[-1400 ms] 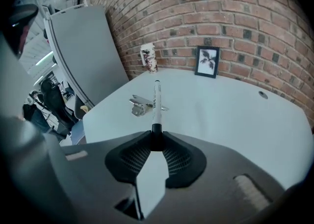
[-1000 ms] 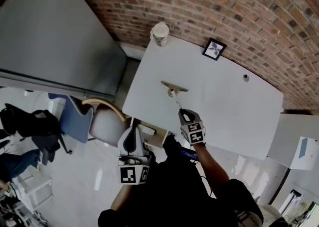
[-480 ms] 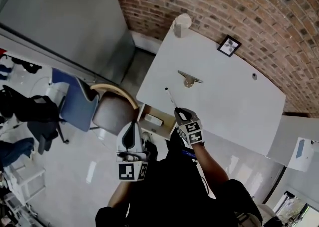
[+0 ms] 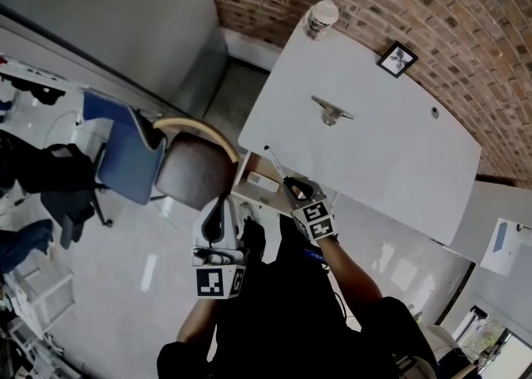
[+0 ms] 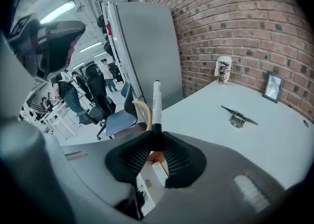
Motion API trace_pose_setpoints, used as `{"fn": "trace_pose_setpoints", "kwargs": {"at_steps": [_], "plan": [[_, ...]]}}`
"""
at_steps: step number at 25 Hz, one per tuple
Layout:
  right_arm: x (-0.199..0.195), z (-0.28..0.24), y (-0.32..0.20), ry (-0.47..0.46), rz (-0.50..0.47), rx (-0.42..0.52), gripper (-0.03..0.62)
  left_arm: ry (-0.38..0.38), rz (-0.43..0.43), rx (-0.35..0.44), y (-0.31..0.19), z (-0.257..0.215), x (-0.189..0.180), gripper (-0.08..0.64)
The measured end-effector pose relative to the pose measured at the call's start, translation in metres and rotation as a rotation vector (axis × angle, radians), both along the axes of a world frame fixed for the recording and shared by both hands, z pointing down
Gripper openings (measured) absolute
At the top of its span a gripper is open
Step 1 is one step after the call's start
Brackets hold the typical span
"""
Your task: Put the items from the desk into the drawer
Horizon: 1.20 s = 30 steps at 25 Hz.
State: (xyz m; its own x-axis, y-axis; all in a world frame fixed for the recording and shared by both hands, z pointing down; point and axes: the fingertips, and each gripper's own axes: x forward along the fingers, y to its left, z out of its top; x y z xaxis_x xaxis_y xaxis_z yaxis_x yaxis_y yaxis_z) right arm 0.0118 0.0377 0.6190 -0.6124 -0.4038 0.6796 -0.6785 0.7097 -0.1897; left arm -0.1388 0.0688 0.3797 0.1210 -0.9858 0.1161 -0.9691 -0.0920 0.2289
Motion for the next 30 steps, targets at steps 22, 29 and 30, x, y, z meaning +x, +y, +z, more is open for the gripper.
{"fn": "trace_pose_setpoints", "kwargs": {"at_steps": [22, 29, 30], "plan": [[-0.009, 0.184, 0.050, 0.189, -0.159, -0.172, 0.075, -0.002, 0.038, -0.057, -0.015, 0.078, -0.003, 0.018], [-0.008, 0.248, 0.044, 0.237, -0.156, -0.239, 0.075, 0.008, 0.029, -0.078, -0.027, 0.114, 0.000, 0.019], [-0.008, 0.257, 0.045, 0.240, -0.153, -0.249, 0.075, 0.009, 0.029, -0.082, -0.028, 0.119, 0.000, 0.020]]}}
